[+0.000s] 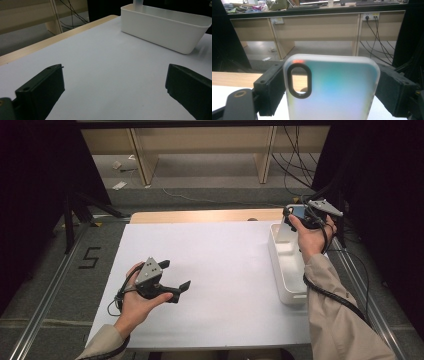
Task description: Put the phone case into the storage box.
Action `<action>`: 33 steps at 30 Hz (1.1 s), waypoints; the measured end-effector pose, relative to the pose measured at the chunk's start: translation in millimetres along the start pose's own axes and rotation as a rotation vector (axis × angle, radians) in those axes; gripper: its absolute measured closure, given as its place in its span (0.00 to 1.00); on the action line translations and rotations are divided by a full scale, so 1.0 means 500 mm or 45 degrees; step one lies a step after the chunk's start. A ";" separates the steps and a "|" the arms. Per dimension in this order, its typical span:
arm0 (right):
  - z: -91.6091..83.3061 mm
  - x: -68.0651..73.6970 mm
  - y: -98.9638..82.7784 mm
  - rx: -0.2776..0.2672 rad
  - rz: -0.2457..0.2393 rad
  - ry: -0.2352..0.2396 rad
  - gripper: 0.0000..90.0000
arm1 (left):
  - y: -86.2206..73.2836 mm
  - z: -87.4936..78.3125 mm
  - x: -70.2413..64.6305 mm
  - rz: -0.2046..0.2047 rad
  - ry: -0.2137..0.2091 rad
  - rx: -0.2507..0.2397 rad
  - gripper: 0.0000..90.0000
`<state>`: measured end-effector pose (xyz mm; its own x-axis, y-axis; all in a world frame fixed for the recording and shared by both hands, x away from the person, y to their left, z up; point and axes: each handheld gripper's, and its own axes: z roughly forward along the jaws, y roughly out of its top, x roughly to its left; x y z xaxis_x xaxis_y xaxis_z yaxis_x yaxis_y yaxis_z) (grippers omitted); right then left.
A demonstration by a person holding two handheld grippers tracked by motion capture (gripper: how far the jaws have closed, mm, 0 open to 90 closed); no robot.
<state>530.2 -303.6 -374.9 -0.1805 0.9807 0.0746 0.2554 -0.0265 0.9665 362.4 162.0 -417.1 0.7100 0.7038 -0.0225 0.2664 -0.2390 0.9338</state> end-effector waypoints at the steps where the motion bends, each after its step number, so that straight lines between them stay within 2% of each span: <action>1: 0.000 0.000 0.000 0.001 0.000 0.000 0.20 | 0.000 0.000 0.000 0.000 -0.002 0.001 0.01; 33: 0.025 0.010 -0.004 0.032 -0.021 -0.009 0.20 | 0.001 -0.001 0.001 -0.002 0.000 -0.004 0.02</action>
<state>540.5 -296.3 -379.6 -0.1784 0.9823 0.0569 0.2764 -0.0055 0.9610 362.5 162.6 -416.4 0.7096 0.7042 -0.0236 0.2651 -0.2358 0.9350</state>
